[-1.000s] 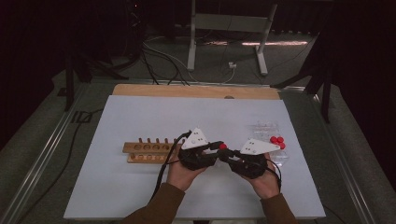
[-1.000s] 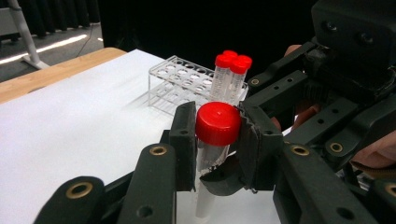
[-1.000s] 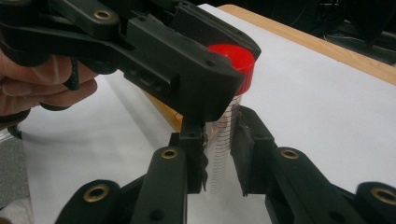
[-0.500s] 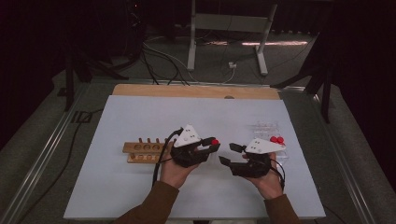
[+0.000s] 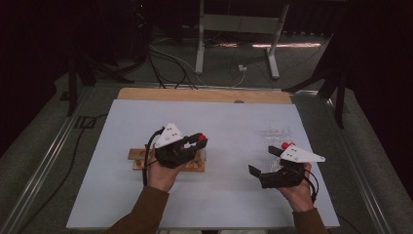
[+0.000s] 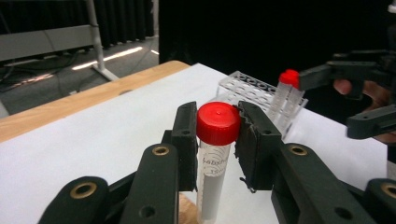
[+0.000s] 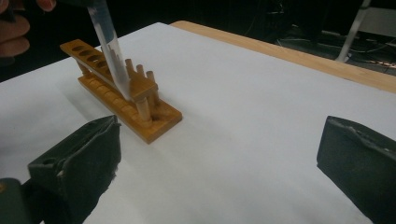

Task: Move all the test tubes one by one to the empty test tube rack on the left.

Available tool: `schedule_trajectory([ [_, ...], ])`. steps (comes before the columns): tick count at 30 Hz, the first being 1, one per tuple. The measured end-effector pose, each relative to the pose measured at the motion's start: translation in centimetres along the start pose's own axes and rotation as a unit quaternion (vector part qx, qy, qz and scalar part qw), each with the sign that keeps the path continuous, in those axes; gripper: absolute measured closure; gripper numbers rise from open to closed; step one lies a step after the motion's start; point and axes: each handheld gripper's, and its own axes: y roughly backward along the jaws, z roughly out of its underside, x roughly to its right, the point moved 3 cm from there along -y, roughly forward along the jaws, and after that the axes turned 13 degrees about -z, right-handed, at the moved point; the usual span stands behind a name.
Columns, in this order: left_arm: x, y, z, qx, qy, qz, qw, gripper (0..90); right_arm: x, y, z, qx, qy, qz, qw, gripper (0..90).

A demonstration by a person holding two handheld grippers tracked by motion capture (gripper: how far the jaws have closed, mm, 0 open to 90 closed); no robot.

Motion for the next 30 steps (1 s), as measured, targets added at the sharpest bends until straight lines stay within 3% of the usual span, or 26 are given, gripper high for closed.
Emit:
schedule_trajectory([
  [6, -1.3, 0.9, -0.1, 0.012, 0.012, -0.018, 0.9997, 71.3, 0.1, 1.3, 0.3, 0.006, -0.001, 0.007, 1.0000, 0.0],
  [10, -2.0, 0.9, 0.2, 0.006, 0.009, -0.031, 0.9995, 71.3, 0.2, 2.0, 0.6, 0.007, 0.000, 0.013, 0.9999, 0.0],
  [30, -1.8, -1.3, 4.6, -0.053, -0.003, -0.041, 0.9977, 71.1, 1.3, 5.9, 0.6, 0.044, -0.003, 0.050, 0.9978, 0.0],
])
